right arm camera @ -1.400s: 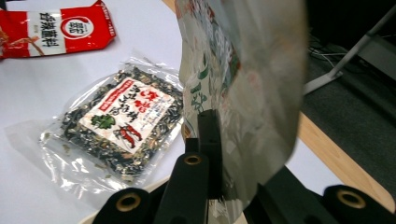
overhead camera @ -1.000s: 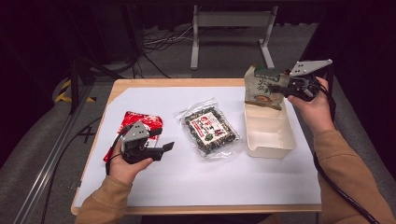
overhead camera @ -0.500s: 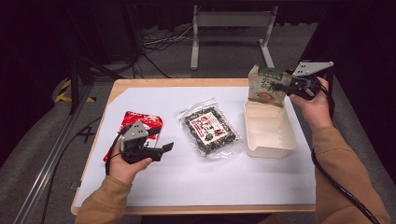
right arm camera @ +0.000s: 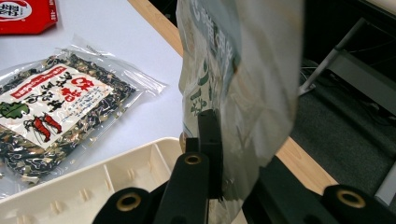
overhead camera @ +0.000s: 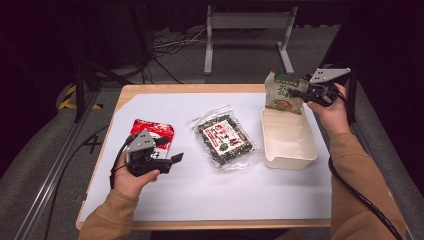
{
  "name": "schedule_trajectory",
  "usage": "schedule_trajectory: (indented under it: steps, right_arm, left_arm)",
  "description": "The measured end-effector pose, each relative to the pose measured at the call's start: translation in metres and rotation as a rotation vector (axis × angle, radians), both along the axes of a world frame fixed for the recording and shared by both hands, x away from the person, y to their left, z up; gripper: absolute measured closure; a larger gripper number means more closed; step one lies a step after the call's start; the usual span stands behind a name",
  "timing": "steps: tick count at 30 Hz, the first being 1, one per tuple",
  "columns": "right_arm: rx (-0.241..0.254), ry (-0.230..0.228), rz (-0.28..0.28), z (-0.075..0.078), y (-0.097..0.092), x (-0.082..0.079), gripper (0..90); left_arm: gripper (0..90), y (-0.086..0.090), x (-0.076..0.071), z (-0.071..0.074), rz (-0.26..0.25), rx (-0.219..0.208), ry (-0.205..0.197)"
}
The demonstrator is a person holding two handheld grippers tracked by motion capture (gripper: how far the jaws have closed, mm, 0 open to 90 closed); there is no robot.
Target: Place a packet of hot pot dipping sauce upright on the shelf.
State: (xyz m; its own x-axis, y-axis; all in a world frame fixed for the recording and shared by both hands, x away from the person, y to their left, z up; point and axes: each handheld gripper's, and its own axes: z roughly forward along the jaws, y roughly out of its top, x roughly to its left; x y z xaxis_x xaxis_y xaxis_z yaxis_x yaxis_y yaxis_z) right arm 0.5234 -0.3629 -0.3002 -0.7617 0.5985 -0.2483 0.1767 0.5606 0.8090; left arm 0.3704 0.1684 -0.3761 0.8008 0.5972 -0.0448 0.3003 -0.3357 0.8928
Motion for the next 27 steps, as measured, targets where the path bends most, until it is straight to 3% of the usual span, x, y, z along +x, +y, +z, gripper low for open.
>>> schedule_trajectory:
  steps: [27]
  right_arm:
    - [0.023,0.055,0.003,-0.031,0.002,0.007,87.7]
  left_arm:
    - [24.0,-0.002,0.002,-0.002,-0.009,-0.002,0.007]
